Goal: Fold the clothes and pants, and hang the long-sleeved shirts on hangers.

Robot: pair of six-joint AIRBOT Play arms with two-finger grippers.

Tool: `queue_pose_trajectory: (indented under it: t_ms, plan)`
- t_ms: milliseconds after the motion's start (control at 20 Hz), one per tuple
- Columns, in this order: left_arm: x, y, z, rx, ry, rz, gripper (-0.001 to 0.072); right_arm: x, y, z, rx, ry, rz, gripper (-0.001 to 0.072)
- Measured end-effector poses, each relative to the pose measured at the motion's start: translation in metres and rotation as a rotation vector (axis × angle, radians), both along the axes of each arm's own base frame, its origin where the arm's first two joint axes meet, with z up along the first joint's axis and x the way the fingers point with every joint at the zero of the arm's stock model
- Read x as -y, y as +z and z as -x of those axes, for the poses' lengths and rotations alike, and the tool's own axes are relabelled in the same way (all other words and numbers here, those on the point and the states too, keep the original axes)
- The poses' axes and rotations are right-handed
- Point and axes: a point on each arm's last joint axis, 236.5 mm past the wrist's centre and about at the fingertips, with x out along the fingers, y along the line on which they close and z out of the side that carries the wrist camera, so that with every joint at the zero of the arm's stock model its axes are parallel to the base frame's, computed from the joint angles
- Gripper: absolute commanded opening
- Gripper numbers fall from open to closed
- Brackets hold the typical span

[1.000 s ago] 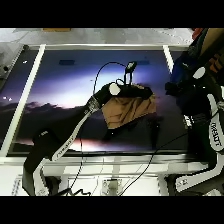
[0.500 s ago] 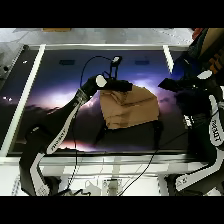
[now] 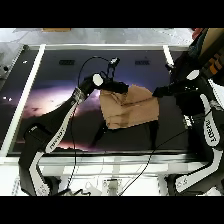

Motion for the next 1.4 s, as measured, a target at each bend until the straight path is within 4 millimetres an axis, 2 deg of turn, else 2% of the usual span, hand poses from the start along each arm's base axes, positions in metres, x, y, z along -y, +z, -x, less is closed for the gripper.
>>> queue_pose_trajectory:
  t_ms: [200, 350, 550, 700, 750, 800, 950, 1050, 1150, 1350, 1400]
  plan:
    - [0.000, -0.002, 0.004, -0.013, -0.011, -0.008, 0.0042, 0.000, -0.013, 0.015, -0.050, 0.085, 0.054, 0.0604]
    - [-0.001, -0.003, 0.005, -0.018, -0.015, -0.010, 0.0042, -0.004, -0.030, 0.013, -0.072, 0.083, 0.066, 0.0606]
    - [-0.001, -0.004, 0.005, -0.020, -0.016, -0.012, 0.0042, -0.006, -0.054, -0.014, -0.056, -0.077, 0.057, 0.0615]
    - [-0.002, -0.004, 0.004, -0.020, -0.014, -0.013, 0.0041, 0.005, -0.058, -0.037, -0.027, -0.245, 0.026, 0.0614]
    - [-0.002, -0.004, 0.004, -0.020, -0.014, -0.013, 0.0042, 0.011, -0.060, -0.041, -0.033, -0.300, 0.011, 0.0586]
    - [-0.002, -0.004, 0.004, -0.020, -0.014, -0.013, 0.0041, 0.017, -0.064, -0.042, -0.049, -0.346, -0.009, 0.0564]
    - [-0.003, -0.004, 0.004, -0.020, -0.013, -0.013, 0.0042, 0.023, -0.079, -0.033, -0.154, -0.436, -0.108, 0.0565]
    - [-0.002, -0.004, 0.004, -0.020, -0.014, -0.013, 0.0041, 0.013, -0.087, -0.024, -0.247, -0.475, -0.215, 0.0567]
    - [-0.002, -0.004, 0.004, -0.020, -0.013, -0.012, 0.0042, -0.014, -0.091, -0.006, -0.380, -0.456, -0.338, 0.0567]
    - [-0.004, -0.005, 0.004, -0.016, -0.014, -0.020, 0.0041, -0.069, -0.093, 0.016, -0.510, -0.341, -0.452, 0.0570]
    - [-0.004, -0.005, 0.003, -0.014, -0.013, -0.025, 0.0042, -0.082, -0.093, 0.018, -0.508, -0.304, -0.456, 0.0528]
